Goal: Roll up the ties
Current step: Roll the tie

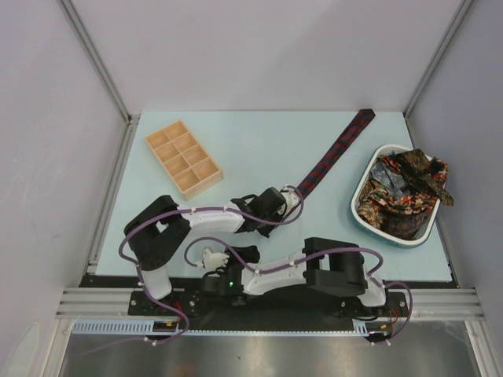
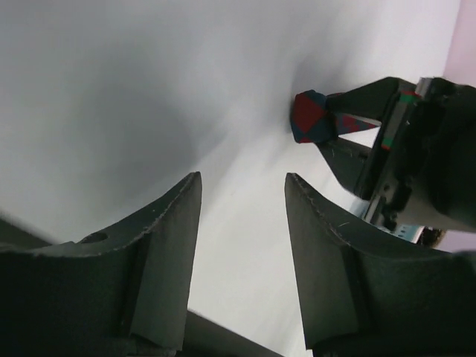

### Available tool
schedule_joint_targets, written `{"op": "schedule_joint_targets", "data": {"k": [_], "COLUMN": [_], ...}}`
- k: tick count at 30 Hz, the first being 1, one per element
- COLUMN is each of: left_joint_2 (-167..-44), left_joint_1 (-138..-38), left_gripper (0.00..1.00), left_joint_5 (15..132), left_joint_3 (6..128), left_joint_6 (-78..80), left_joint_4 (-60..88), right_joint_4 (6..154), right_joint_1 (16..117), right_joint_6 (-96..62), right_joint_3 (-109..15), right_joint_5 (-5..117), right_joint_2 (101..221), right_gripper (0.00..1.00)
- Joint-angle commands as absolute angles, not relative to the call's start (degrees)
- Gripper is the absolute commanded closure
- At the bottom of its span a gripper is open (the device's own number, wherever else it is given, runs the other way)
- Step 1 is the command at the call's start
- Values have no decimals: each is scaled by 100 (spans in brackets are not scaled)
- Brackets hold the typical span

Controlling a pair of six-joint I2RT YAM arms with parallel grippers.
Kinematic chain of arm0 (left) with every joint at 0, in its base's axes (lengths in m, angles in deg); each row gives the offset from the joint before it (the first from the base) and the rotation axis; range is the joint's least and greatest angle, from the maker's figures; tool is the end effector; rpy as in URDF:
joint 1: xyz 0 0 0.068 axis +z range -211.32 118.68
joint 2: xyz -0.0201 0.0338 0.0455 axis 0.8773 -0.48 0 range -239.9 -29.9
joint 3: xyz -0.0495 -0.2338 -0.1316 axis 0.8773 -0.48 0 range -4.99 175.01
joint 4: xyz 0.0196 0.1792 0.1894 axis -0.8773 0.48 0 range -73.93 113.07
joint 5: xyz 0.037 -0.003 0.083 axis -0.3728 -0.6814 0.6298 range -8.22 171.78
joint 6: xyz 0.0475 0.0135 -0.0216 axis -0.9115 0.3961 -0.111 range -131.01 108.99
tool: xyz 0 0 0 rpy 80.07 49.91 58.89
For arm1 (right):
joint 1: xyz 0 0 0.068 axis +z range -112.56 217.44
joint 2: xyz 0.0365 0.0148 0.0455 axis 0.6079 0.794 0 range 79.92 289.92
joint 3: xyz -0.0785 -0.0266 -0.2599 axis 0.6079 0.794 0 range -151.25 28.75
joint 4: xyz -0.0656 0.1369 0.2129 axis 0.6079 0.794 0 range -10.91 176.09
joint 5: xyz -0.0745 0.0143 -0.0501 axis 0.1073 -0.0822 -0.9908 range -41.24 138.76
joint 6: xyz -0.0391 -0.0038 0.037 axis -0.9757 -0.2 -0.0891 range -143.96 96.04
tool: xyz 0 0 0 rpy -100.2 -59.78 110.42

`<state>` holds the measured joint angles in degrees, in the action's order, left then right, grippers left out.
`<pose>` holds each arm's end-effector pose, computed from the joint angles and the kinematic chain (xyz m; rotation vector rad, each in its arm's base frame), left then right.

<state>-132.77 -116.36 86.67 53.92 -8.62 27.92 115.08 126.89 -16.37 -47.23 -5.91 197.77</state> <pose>0.2078 -0.2920 0.1535 1.1070 2.3131 -0.2828 0.0328 0.3853 0.1356 -1.3683 1.7653 -0.5857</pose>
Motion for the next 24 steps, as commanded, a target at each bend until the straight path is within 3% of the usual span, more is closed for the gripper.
{"op": "schedule_joint_targets", "data": {"k": [1, 24], "left_joint_2": [-13704, -14442], "left_joint_1": [-11669, -11660], "left_gripper": [75, 75], "left_joint_5": [8372, 8222], "left_joint_3": [5442, 6866], "left_joint_6": [-565, -450], "left_joint_4": [3557, 5324], "right_joint_4": [12277, 11249], "right_joint_1": [12481, 11768], "right_joint_6": [-1473, -2827], "right_joint_3": [-5079, -4806], "right_joint_5": [-837, -749], "right_joint_2": [20059, 20367], "right_gripper": [47, 46]}}
